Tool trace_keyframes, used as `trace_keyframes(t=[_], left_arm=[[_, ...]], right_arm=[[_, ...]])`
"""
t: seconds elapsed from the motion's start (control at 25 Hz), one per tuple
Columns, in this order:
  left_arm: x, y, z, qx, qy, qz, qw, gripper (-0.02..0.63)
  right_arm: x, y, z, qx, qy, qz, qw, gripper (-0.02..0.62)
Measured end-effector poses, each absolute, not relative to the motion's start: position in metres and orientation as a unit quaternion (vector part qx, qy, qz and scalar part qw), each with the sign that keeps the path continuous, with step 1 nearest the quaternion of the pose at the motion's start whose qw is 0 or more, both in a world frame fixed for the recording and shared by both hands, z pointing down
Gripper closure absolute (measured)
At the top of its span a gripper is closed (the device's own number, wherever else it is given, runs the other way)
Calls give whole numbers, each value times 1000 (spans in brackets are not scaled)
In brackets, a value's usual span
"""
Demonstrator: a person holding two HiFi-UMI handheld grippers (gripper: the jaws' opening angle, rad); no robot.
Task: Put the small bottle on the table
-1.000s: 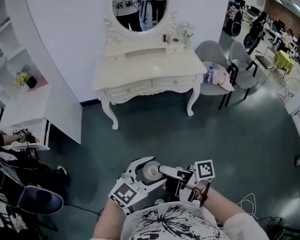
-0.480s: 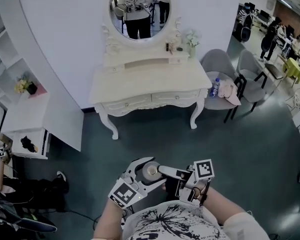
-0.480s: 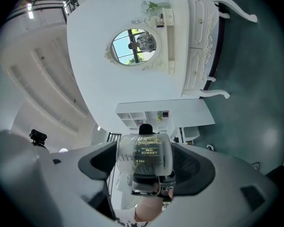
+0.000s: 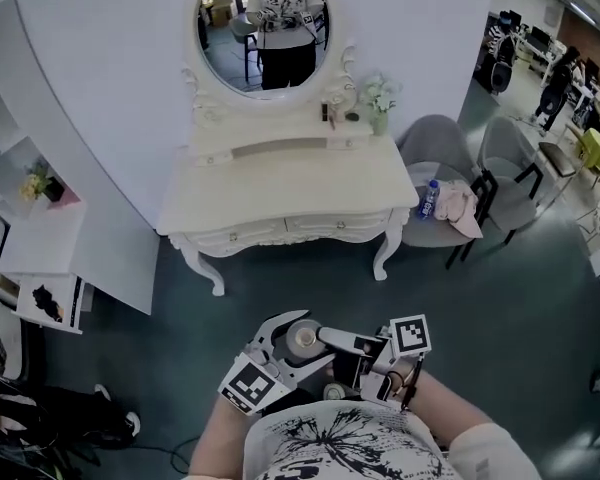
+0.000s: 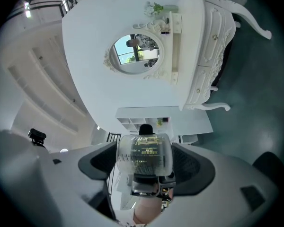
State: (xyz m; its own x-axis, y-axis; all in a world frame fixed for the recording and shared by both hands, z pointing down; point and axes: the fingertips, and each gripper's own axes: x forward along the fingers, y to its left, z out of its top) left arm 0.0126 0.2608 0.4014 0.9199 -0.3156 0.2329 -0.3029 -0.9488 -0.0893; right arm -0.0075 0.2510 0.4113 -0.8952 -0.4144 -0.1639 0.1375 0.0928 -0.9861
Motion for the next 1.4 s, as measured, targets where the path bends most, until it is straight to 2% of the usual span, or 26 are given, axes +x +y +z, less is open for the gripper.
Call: trace_keyframes(t=[0.44, 1.08, 1.4], left_arm=[[38, 170, 418, -983, 127, -129, 15, 255], [5, -51, 420, -989, 55, -132, 32, 255], [0, -123, 430, -989, 50, -134, 26, 255]], right_arm=[[18, 159, 428, -116, 696, -672, 223, 225], [-14, -64, 428, -159, 688, -652, 276, 225], [-19, -136, 438, -163, 682, -657, 276, 225]])
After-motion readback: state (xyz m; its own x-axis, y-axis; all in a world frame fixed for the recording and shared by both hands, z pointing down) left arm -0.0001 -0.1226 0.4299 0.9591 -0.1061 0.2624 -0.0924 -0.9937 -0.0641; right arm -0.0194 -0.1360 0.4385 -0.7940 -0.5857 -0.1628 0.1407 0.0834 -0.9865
